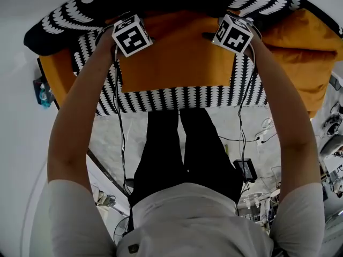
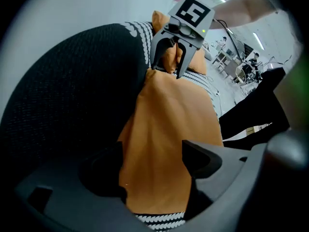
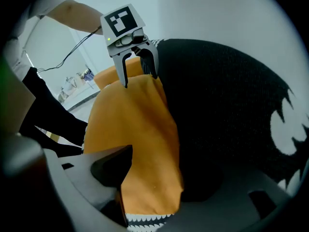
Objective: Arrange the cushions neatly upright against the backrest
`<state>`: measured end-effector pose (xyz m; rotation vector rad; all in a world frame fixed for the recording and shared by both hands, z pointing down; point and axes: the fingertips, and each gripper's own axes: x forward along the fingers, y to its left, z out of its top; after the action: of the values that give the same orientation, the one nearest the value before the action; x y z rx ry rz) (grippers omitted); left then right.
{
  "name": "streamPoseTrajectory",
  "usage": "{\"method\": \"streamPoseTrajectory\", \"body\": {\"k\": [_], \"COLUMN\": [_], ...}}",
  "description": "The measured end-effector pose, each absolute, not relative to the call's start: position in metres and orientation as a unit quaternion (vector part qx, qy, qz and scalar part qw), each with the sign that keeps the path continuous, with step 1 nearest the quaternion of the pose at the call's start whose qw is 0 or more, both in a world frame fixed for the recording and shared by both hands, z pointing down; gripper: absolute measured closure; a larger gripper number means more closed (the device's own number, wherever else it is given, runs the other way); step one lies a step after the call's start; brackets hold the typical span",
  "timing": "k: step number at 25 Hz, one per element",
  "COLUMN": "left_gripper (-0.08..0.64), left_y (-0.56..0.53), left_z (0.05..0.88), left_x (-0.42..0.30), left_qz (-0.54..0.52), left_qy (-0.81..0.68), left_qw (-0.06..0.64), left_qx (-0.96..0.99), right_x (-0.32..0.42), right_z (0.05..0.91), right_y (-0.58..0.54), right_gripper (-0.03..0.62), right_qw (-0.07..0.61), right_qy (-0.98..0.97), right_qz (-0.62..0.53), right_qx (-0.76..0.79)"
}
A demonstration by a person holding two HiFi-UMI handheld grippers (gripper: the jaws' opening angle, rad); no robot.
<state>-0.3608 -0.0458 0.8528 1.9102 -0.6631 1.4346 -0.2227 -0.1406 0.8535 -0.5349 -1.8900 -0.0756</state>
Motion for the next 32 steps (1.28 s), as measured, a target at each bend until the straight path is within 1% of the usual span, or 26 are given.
{"method": "streamPoseTrajectory", "body": {"k": [4, 9, 14, 16, 17, 19, 22, 25, 28, 32], "left_gripper": [0.176, 0.172, 0.172, 0.173, 0.179, 0.213, 0.306, 0.398, 0.481, 0.53], "left_y": [-0.045, -0.045, -0.051, -0.05, -0.049, -0.047, -0.046, -0.048, -0.058, -0.055], "left_z": [0.874, 0.894, 0.907, 0.91, 0.911, 0.911, 0.911, 0.91, 0.907, 0.904], "left_x": [-0.368, -0.369, -0.359, -0.36, -0.359, -0.359, -0.356, -0.357, -0.363, -0.36], "left_qz": [0.562, 0.55, 0.533, 0.533, 0.534, 0.533, 0.529, 0.535, 0.542, 0.544], "left_qy": [-0.249, -0.241, -0.216, -0.211, -0.209, -0.204, -0.2, -0.207, -0.227, -0.236], "left_qw": [0.331, 0.363, 0.376, 0.382, 0.384, 0.385, 0.385, 0.371, 0.342, 0.339], "left_qx": [0.716, 0.712, 0.726, 0.725, 0.724, 0.725, 0.729, 0.731, 0.733, 0.73], "right_x": [-0.222, -0.226, -0.224, -0.224, -0.225, -0.225, -0.222, -0.219, -0.22, -0.218], "right_z": [0.881, 0.906, 0.93, 0.932, 0.932, 0.933, 0.934, 0.933, 0.932, 0.926], "right_y": [-0.15, -0.158, -0.151, -0.146, -0.143, -0.138, -0.134, -0.129, -0.132, -0.134], "right_gripper": [0.293, 0.293, 0.296, 0.316, 0.35, 0.398, 0.481, 0.545, 0.561, 0.565], "right_qw": [0.577, 0.579, 0.589, 0.592, 0.594, 0.594, 0.592, 0.59, 0.584, 0.578], "right_qy": [-0.785, -0.787, -0.774, -0.771, -0.769, -0.766, -0.765, -0.765, -0.772, -0.779], "right_qz": [-0.028, -0.002, 0.031, 0.033, 0.03, 0.019, 0.009, -0.005, -0.018, -0.027], "right_qx": [-0.223, -0.215, -0.229, -0.232, -0.236, -0.244, -0.253, -0.257, -0.249, -0.243]}}
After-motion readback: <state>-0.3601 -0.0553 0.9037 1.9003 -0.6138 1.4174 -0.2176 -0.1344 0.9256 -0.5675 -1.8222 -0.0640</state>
